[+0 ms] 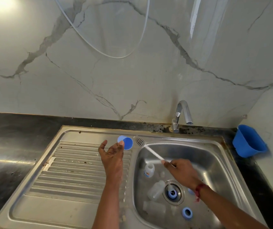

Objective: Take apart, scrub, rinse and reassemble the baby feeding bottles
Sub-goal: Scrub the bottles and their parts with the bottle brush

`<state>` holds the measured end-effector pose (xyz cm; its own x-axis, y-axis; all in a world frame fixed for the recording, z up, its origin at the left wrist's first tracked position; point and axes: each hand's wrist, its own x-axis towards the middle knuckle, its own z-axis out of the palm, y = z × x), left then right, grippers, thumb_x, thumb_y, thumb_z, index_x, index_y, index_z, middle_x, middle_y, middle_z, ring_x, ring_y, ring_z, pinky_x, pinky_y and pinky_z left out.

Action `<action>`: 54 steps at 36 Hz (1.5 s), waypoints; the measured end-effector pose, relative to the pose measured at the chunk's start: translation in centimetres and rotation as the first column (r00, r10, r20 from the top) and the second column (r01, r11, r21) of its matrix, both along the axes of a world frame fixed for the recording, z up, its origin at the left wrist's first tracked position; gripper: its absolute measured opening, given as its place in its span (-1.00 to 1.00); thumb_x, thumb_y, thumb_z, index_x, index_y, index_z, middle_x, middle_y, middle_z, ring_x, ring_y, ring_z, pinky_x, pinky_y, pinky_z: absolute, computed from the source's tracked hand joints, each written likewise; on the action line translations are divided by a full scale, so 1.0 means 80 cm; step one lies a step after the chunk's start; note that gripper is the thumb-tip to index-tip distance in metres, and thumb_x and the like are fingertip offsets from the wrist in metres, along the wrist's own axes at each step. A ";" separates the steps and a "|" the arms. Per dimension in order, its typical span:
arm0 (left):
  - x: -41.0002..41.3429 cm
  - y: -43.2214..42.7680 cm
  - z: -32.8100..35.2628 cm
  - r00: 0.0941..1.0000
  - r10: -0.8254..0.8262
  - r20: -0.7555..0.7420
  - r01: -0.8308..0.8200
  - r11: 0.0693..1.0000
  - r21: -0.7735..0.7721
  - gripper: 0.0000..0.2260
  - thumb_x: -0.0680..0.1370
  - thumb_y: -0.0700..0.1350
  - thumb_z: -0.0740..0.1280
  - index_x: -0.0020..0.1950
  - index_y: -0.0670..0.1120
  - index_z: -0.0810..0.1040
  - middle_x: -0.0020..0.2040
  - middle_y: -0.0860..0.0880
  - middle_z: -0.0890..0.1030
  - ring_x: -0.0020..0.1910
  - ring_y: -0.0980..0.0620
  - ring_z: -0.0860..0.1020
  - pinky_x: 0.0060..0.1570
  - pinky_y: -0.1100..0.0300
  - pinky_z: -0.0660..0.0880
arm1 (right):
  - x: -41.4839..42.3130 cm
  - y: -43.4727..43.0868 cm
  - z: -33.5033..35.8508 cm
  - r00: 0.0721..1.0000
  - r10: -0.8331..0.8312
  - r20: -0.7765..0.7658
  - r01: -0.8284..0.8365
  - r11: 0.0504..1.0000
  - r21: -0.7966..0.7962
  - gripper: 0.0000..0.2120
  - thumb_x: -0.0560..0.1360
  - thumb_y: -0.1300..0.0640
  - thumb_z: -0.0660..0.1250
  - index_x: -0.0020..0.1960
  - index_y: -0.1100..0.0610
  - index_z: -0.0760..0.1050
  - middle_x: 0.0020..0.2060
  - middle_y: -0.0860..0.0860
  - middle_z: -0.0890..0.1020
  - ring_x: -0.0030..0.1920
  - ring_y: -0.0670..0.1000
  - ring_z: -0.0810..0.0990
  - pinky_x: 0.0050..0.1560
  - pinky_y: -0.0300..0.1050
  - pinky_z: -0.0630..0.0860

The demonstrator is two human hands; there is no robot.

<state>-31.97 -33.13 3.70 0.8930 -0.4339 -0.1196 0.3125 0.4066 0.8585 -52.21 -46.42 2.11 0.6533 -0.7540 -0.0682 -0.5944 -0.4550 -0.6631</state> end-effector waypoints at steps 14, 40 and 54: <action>-0.009 -0.001 -0.022 0.879 -0.205 0.430 0.015 0.914 0.406 0.14 0.11 0.08 0.66 0.55 0.04 0.09 -0.09 -0.01 0.64 -0.04 0.09 0.65 0.07 0.33 0.51 | -0.001 -0.044 0.124 0.897 0.244 -0.370 -0.372 0.868 -0.330 -0.32 0.54 -0.40 0.09 -0.35 0.18 0.46 -0.47 0.03 0.39 -0.46 -0.06 0.31 -0.34 -0.06 0.34; -0.013 0.010 -0.041 0.841 -0.233 0.488 -0.089 0.830 0.551 0.18 0.11 -0.06 0.73 0.56 0.02 0.09 -0.12 0.10 0.62 -0.07 0.16 0.63 0.05 0.22 0.55 | 0.036 -0.039 0.178 0.654 0.340 -0.675 -0.703 0.603 -0.377 -0.45 0.59 -0.33 0.05 -0.10 0.08 0.57 -0.36 -0.12 0.34 -0.37 -0.13 0.36 -0.27 -0.17 0.33; -0.025 0.000 -0.033 0.845 -0.236 0.481 -0.067 0.844 0.532 0.15 0.12 -0.05 0.72 0.55 -0.01 0.10 -0.05 0.08 0.56 -0.11 0.25 0.59 0.12 0.26 0.51 | 0.026 -0.043 0.148 0.761 0.263 -0.593 -0.574 0.699 -0.427 -0.44 0.57 -0.37 0.06 -0.28 0.07 0.45 -0.40 -0.05 0.44 -0.35 -0.05 0.49 -0.32 -0.13 0.46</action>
